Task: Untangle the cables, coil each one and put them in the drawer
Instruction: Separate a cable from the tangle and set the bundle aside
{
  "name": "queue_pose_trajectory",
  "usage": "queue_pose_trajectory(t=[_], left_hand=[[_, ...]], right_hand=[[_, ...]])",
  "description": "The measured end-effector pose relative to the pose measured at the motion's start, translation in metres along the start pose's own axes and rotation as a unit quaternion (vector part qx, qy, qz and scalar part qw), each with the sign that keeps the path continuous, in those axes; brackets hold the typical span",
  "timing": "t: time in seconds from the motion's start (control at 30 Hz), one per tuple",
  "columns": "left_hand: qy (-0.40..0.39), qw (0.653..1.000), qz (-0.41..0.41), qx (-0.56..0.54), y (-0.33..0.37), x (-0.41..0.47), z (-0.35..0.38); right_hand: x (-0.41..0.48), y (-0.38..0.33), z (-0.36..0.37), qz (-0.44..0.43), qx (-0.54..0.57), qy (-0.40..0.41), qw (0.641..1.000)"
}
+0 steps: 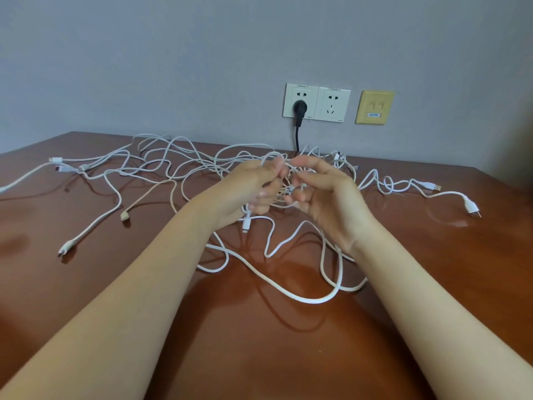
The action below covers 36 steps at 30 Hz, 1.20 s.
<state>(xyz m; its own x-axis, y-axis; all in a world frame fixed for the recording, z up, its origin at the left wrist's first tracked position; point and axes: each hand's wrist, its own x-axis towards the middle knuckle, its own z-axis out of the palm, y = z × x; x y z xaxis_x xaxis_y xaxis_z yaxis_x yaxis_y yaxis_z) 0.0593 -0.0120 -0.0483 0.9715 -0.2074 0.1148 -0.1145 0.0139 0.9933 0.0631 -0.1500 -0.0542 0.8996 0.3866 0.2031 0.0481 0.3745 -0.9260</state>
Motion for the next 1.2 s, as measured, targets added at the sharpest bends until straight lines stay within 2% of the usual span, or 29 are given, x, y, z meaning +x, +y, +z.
queue_pose_trajectory(t=[0.17,0.3,0.37,0.5,0.63,0.7,0.87,1.03,1.2], left_hand=[[0.051,0.996,0.018,-0.075,0.001,0.002,-0.002],[0.07,0.993,0.038,-0.091,0.001,0.003,-0.005],[0.088,0.993,0.048,-0.062,0.001,0.004,-0.005],[0.117,0.99,0.055,0.054,-0.004,0.007,0.003],[0.129,0.985,0.069,0.088,-0.005,0.004,0.015],[0.133,0.983,0.084,0.093,-0.005,0.004,0.016],[0.146,0.962,0.113,0.203,-0.017,0.012,0.011],[0.172,0.924,0.148,0.307,-0.015,0.01,0.011],[0.159,0.96,0.106,0.207,-0.013,0.008,0.009]], right_hand=[[0.002,0.014,0.001,-0.009,-0.003,-0.012,1.0],[0.002,0.021,0.005,-0.028,-0.081,-0.02,0.996],[0.004,0.02,0.007,-0.072,-0.13,-0.003,0.989],[0.005,0.022,0.004,-0.142,-0.274,0.048,0.95],[0.006,0.025,0.003,-0.114,-0.331,0.106,0.931],[0.005,0.024,0.003,-0.096,-0.372,0.106,0.917],[0.001,0.024,0.005,-0.099,-0.472,0.087,0.872],[0.0,0.015,0.004,-0.1,-0.524,0.088,0.841],[0.0,0.015,0.005,-0.107,-0.522,0.089,0.842]])
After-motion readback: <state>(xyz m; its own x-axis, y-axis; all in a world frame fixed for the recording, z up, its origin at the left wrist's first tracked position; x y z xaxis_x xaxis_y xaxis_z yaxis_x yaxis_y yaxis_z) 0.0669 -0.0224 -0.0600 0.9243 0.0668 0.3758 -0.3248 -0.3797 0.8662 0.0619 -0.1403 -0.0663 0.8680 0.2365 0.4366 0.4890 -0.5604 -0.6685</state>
